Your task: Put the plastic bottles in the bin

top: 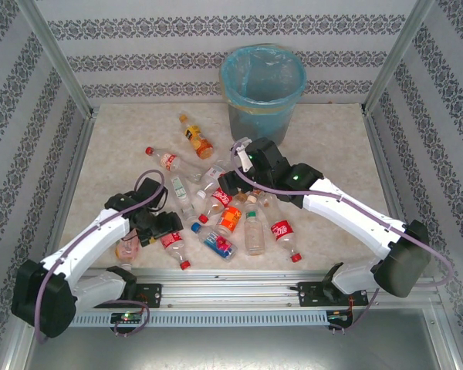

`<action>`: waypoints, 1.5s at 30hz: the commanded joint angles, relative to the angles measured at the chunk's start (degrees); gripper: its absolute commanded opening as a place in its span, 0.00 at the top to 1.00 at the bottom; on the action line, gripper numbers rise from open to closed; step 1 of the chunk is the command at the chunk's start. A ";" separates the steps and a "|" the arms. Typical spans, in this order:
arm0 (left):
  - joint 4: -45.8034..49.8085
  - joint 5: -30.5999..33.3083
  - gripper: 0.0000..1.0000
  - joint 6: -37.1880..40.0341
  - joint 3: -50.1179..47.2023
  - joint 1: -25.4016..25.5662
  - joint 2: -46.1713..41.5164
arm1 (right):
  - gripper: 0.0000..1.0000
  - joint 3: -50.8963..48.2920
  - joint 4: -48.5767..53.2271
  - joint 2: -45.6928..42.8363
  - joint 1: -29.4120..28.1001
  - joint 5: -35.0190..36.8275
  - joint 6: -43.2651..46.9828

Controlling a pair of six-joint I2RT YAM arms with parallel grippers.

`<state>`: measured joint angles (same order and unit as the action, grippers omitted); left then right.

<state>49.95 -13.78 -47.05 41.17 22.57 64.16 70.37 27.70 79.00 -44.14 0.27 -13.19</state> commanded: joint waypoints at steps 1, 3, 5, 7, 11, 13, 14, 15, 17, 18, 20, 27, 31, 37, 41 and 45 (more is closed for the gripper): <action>-5.00 -1.08 0.22 -1.92 -1.48 0.82 1.71 | 0.10 0.63 0.35 -1.57 -0.16 2.53 0.90; -5.92 -0.56 0.23 -1.67 -2.08 0.78 2.13 | 0.10 0.78 0.40 -1.31 -0.18 2.60 1.10; -6.94 -0.20 0.24 -1.17 -2.72 0.73 2.84 | 0.09 1.00 0.61 -0.96 -0.09 2.84 1.41; -8.12 -0.15 0.25 -0.62 -3.17 0.73 4.05 | 0.09 1.01 0.64 -0.78 -0.13 3.15 1.50; -9.99 0.33 0.28 -0.15 -3.81 0.75 6.30 | 0.09 0.56 0.28 -0.71 -0.09 3.16 1.42; -10.72 0.20 0.29 -0.10 -4.07 0.74 6.90 | 0.08 0.43 0.25 -0.87 -0.14 3.22 1.50; -10.99 0.38 0.30 -0.13 -4.17 0.79 7.01 | 0.09 0.24 0.21 -0.87 -0.12 3.40 1.52; -11.25 0.50 0.31 -0.06 -4.33 0.74 7.15 | 0.09 0.13 0.16 -0.97 -0.06 3.53 1.62; -11.79 0.81 0.32 0.09 -4.63 0.74 7.15 | 0.08 -0.01 0.03 -0.96 0.02 3.54 1.85; -11.88 0.93 0.33 0.18 -4.72 0.72 7.28 | 0.08 -0.04 0.07 -0.99 0.03 3.58 2.01; -12.23 1.12 0.36 0.25 -4.76 0.72 7.34 | 0.08 0.08 0.31 -0.96 0.12 3.78 2.19; -13.23 2.00 0.42 0.96 -4.52 0.75 7.53 | 0.08 0.65 0.73 -1.51 0.15 4.55 2.24; -12.35 2.71 0.43 1.67 -3.73 0.73 6.97 | 0.08 0.32 0.33 -2.09 0.17 4.89 1.63; -12.06 3.23 0.47 2.68 -3.17 0.64 6.51 | 0.08 1.02 0.41 -2.07 0.13 5.26 1.68; -9.53 4.89 0.50 3.61 -1.20 0.70 5.20 | 0.08 1.52 0.16 -1.94 0.16 5.30 1.54; -4.52 9.34 0.50 5.06 2.99 0.68 0.94 | 0.09 2.99 0.16 -1.51 0.09 4.38 1.50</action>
<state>40.64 -9.23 -44.38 40.12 22.57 68.90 70.67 27.73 78.37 -44.10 4.08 -11.64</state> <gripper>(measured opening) 0.498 0.914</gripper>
